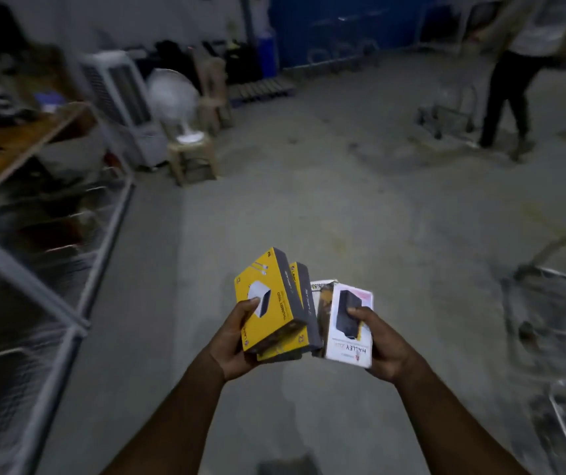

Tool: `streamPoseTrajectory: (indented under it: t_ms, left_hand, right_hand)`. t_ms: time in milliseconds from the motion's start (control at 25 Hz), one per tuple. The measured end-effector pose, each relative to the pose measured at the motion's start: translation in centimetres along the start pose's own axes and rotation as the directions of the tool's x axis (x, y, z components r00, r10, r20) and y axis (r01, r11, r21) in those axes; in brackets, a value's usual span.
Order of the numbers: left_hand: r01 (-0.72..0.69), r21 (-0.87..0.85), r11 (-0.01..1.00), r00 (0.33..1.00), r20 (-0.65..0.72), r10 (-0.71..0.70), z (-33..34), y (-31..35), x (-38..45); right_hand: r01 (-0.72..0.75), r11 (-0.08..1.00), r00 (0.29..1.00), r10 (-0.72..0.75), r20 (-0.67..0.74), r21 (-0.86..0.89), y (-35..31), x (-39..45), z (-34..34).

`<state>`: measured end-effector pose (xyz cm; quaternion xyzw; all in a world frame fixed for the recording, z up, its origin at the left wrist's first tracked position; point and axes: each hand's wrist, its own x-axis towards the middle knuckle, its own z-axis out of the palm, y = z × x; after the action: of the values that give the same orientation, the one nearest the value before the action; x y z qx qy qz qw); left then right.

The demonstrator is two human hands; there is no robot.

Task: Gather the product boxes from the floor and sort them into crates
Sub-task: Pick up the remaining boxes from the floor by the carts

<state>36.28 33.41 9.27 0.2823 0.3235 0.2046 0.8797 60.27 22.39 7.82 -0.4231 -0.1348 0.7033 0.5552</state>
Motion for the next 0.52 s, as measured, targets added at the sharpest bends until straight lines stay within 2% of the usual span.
streamPoseTrajectory:
  t_ms: [80, 280, 400, 520]
  left_hand:
    - [-0.124, -0.048, 0.991, 0.99, -0.069, 0.12, -2.9, 2.5, -4.4]
    - [-0.346, -0.21, 0.914, 0.924, -0.243, 0.295, -11.5, 6.4, -14.0]
    - [-0.451, -0.274, 0.85, 0.87, -0.346, 0.35, -16.7, 8.4, -19.8]
    - [-0.558, -0.267, 0.786, 0.798, -0.431, 0.421, -22.2, 10.8, -26.3]
  right_hand:
    - [-0.049, 0.994, 0.993, 0.059, 0.107, -0.094, 0.0, 2.0, 6.0]
    - [-0.123, 0.962, 0.926, 0.199, 0.32, -0.242, 2.6, 8.4, 19.3]
    - [-0.14, 0.93, 0.881, 0.273, 0.385, -0.34, 5.9, 12.6, 27.0]
    - [-0.176, 0.886, 0.823, 0.372, 0.43, -0.429, 10.4, 16.5, 35.1]
